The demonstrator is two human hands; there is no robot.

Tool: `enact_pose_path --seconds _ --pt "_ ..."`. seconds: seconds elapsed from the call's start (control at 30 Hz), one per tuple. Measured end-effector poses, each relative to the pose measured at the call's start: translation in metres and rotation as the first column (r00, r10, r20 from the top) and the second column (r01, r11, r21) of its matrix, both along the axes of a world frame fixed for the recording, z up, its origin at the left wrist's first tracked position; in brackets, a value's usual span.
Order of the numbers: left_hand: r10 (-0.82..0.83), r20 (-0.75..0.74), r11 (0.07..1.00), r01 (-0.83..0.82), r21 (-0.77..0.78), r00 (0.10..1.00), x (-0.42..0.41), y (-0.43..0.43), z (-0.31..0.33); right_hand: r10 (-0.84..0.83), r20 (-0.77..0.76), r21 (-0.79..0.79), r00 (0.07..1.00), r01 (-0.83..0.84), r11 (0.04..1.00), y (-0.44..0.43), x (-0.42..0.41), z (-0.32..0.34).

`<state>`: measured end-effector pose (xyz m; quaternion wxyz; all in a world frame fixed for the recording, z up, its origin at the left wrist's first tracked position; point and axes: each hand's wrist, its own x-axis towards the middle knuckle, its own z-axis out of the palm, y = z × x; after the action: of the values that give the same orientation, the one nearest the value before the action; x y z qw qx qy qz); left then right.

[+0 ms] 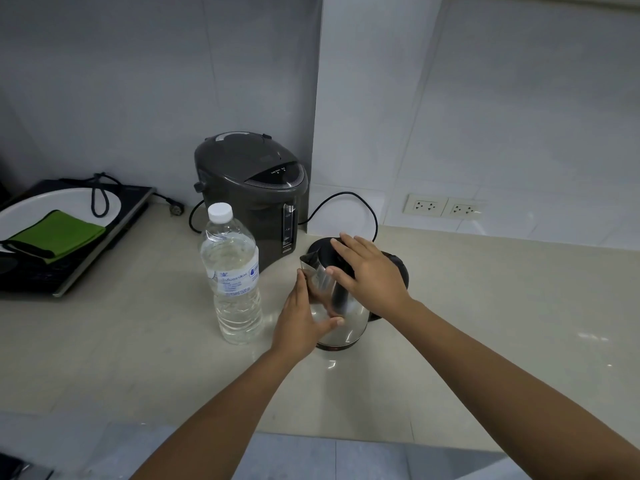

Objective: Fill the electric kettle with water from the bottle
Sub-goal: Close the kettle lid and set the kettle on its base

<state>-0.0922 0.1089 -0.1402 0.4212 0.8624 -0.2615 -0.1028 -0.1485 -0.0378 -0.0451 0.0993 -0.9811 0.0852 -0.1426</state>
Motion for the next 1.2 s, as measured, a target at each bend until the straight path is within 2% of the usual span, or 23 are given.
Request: enact_pose_path --seconds 0.23,0.47,0.57,0.7,0.8,0.87,1.0,1.2 --pt "-0.008 -0.014 1.0 0.008 -0.027 1.0 0.0 0.001 0.0 -0.028 0.065 0.065 0.998 0.024 0.998 -0.008 -0.015 -0.015" --pt "-0.018 -0.048 0.998 0.014 -0.067 0.999 -0.001 0.003 0.0 -0.245 0.107 0.271 0.964 0.209 0.94 -0.025 -0.045 -0.041" --pt "-0.021 -0.079 0.997 0.015 -0.079 0.997 0.0 0.003 -0.001 -0.358 0.085 0.458 0.93 0.283 0.842 -0.028 -0.053 -0.049" --pt "-0.05 -0.162 0.994 0.032 -0.109 0.986 0.006 0.006 -0.003 -0.438 0.035 0.683 0.898 0.299 0.667 -0.032 -0.05 -0.056" --pt "-0.127 -0.253 0.986 0.094 -0.139 0.959 0.017 0.011 -0.009 -0.457 0.043 0.817 0.888 0.232 0.528 -0.029 -0.043 -0.058" --pt "-0.163 -0.298 0.981 0.124 -0.146 0.941 0.023 0.015 -0.013 -0.459 0.073 0.857 0.885 0.18 0.483 -0.027 -0.04 -0.06" --pt "-0.206 -0.317 0.975 0.165 -0.151 0.926 0.029 0.015 -0.014 -0.484 0.117 0.871 0.867 0.144 0.469 -0.027 -0.036 -0.067" --pt "-0.165 -0.29 0.982 0.13 -0.134 0.943 0.025 0.005 -0.008 -0.522 0.207 0.855 0.828 0.106 0.507 -0.035 -0.028 -0.065"
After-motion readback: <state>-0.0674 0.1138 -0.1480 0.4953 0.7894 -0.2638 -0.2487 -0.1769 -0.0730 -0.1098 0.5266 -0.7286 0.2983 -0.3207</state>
